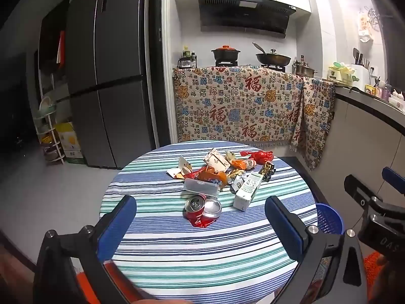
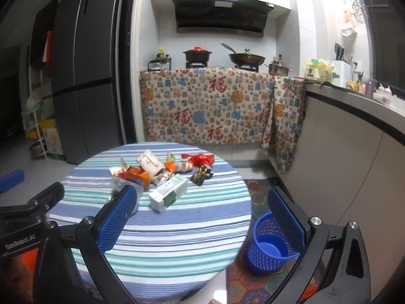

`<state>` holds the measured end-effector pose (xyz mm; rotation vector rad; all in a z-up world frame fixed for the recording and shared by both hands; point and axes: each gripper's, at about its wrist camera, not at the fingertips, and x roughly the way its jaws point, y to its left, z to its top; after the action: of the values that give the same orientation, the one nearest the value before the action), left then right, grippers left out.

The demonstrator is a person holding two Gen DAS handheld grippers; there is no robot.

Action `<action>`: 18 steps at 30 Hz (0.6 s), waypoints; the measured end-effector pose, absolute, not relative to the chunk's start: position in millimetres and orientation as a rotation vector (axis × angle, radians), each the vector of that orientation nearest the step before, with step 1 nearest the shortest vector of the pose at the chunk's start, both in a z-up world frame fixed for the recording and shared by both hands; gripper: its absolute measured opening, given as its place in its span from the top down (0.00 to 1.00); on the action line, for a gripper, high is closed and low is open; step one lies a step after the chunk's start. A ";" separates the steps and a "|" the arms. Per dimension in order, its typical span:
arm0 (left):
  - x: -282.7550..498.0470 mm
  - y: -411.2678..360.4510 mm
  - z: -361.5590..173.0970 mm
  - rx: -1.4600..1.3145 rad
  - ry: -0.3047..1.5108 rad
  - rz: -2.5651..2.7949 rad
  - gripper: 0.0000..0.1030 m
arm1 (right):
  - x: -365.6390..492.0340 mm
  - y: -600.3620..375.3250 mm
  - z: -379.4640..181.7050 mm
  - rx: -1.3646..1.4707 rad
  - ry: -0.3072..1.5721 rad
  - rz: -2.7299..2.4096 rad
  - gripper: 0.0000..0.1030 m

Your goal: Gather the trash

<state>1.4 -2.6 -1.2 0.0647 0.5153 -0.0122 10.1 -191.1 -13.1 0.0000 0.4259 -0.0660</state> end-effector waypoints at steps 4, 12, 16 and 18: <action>1.8 -1.6 -1.4 0.032 0.507 -0.022 0.00 | 11.6 -189.6 -14.3 -0.013 0.429 -0.067 0.00; -2.7 2.8 -5.2 0.025 0.515 -0.027 0.00 | 11.0 -190.7 -13.3 -0.006 0.426 -0.066 0.00; -1.9 3.5 -6.6 0.025 0.521 -0.027 0.00 | 7.7 -189.9 -12.5 -0.004 0.425 -0.069 0.00; -0.1 2.1 -6.9 0.025 0.524 -0.029 0.00 | 13.2 -190.0 -16.1 -0.011 0.426 -0.071 0.00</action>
<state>-0.1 2.1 -6.9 0.0245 0.5237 -0.0292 13.2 -190.0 -16.1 -0.0108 0.4258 -0.0714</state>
